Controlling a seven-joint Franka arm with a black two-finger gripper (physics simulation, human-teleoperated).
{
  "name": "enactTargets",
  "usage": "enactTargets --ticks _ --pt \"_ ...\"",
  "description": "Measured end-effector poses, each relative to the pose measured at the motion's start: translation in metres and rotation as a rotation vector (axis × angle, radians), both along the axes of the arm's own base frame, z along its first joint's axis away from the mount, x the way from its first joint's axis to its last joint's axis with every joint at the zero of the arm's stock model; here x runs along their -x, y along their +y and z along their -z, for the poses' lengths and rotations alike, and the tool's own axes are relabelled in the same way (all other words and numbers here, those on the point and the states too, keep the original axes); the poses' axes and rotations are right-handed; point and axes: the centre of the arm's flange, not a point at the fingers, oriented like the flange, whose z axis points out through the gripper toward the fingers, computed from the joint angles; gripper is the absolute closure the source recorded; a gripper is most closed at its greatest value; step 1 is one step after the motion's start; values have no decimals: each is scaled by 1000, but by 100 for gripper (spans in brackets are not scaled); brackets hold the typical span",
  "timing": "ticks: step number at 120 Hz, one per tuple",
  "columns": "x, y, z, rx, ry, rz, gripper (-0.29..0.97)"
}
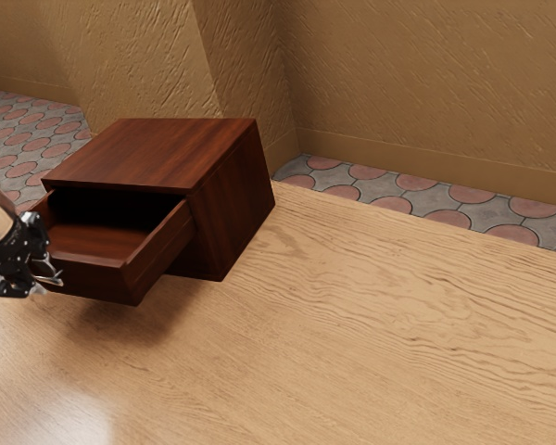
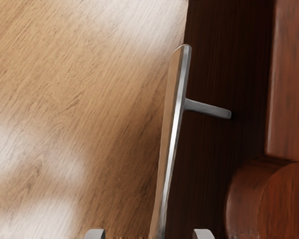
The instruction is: Pull the drawer handle with one arm to open the drawer
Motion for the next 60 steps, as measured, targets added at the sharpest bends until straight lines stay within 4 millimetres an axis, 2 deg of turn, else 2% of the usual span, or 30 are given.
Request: enactTargets --ticks 26,32,36,56,60 --pt "6 -13 -28 -51 -42 17 51" --pt "-1 -21 -40 -60 -56 43 49" --pt "-8 -25 -53 -64 -67 61 45" --pt "-42 -34 -159 -20 -113 170 21" --pt "-46 -40 -172 5 -105 203 18"
